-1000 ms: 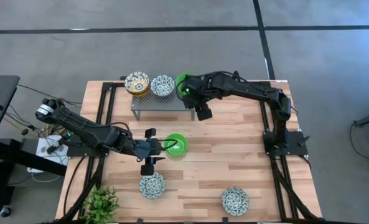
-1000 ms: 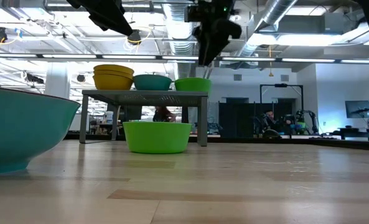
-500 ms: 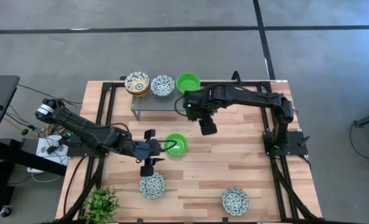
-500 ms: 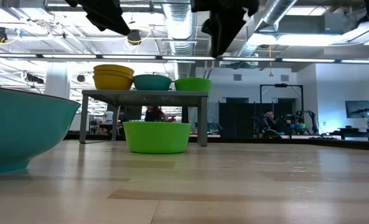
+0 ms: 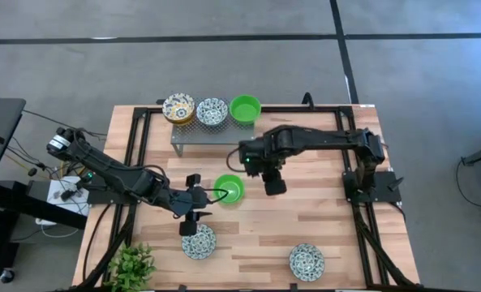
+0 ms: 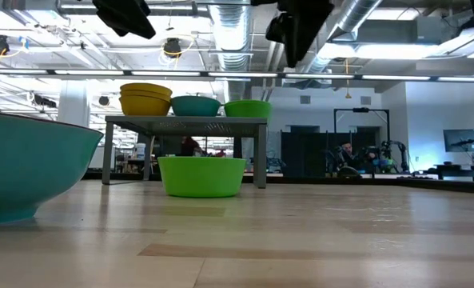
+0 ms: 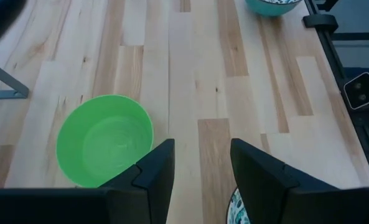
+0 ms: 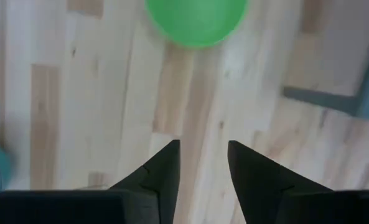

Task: Pick & Place Mini bowls
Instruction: Stack the left green patterned bowl on the green patterned bowl on the shelf

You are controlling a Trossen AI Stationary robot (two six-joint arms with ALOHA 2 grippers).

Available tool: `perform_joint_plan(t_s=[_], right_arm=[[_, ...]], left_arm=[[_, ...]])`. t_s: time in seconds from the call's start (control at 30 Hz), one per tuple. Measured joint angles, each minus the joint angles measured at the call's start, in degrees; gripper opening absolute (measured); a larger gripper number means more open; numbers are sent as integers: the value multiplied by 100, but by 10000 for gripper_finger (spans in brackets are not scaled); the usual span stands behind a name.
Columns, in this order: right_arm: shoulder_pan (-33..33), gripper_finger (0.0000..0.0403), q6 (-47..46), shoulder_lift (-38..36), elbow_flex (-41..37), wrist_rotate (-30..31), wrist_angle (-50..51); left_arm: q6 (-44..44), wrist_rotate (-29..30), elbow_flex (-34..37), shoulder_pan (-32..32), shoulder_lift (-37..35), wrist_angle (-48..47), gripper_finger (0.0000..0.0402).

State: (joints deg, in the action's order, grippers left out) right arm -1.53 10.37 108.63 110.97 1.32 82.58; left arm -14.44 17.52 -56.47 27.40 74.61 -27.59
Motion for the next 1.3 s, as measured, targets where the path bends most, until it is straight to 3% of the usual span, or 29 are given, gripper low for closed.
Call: perform_joint_plan(t_s=[0.13, 0.27, 0.47, 0.67, 0.93, 1.3], right_arm=[[-191, 121, -2, -159, -564, -82, -526], [-301, 120, 0, -497, -1582, -540, -1401], [-380, 120, -219, -1162, -3121, -769, -3087], [-381, 120, -420, -1518, -4056, -761, -4290], [-437, 120, -448, -1466, -4290, -751, -5116], [-449, 120, -387, -1413, -4281, -745, -5796]], left_arm=[[-2, 0, 0, -2, 0, -97, 158], [-125, -120, 0, -2, 0, -162, 158], [-965, -535, 0, 37, 0, -338, 158], [-1853, -774, 146, 394, -2, -538, 158], [-2905, -783, 1186, 865, 7, -74, 158], [-2959, -715, 2101, 851, 6, 740, 158]])
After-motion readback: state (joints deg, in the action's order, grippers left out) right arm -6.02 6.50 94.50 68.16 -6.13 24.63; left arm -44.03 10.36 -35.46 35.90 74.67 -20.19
